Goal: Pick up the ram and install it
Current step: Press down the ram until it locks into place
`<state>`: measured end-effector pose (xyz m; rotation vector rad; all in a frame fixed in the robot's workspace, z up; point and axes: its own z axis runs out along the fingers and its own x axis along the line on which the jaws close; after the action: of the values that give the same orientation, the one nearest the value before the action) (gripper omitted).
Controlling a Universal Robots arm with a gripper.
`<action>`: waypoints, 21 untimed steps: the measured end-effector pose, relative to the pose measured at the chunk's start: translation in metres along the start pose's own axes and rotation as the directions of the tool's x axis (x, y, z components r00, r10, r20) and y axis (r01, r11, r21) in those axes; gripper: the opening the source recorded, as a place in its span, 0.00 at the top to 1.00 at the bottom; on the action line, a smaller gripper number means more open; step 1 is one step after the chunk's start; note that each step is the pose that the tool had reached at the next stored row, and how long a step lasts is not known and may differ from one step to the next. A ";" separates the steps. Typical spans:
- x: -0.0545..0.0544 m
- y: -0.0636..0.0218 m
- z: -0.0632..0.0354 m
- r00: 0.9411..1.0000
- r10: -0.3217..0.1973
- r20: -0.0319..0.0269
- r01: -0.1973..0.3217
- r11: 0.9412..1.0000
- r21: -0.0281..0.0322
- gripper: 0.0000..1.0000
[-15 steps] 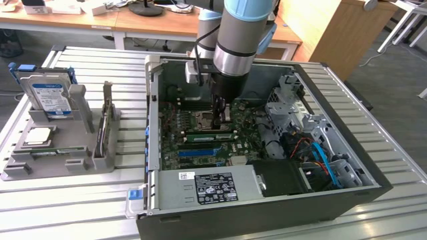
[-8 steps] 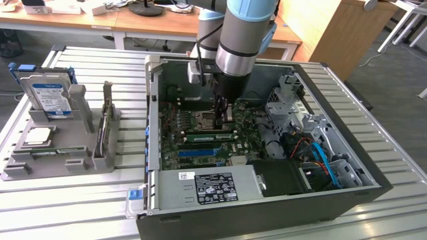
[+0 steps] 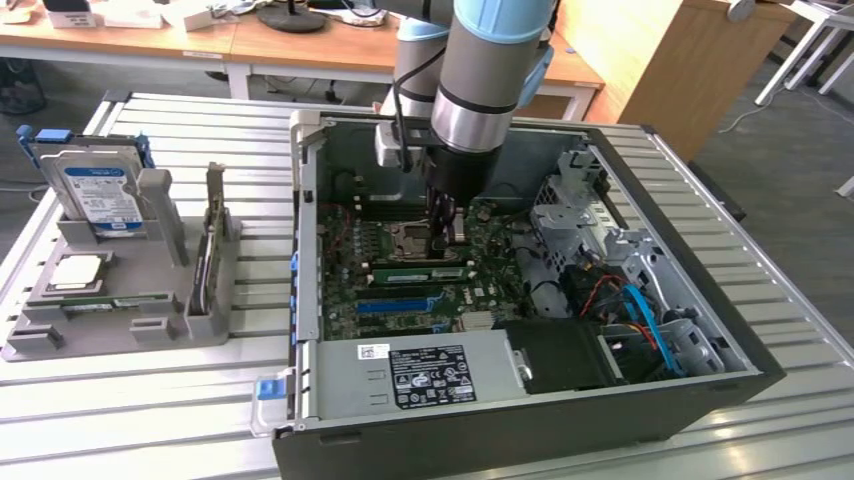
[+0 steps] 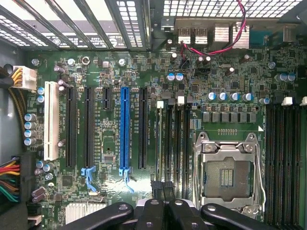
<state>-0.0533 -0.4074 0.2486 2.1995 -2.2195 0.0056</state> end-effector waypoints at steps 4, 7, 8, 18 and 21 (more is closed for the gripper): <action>0.000 0.0000 0.0000 1.000 0.000 0.000 0.000 1.000 0.000 0.89; 0.000 0.0000 0.0000 1.000 0.003 0.000 -0.003 1.000 0.000 0.89; 0.000 0.0000 0.0001 1.000 0.012 0.000 -0.012 1.000 0.000 0.89; 0.000 0.0000 0.0017 0.985 0.175 0.001 -0.175 0.985 -0.003 0.89; 0.000 0.0000 0.0022 0.975 0.220 0.002 -0.220 0.975 -0.003 0.89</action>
<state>-0.0533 -0.4074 0.2464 1.9400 -2.4492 0.0027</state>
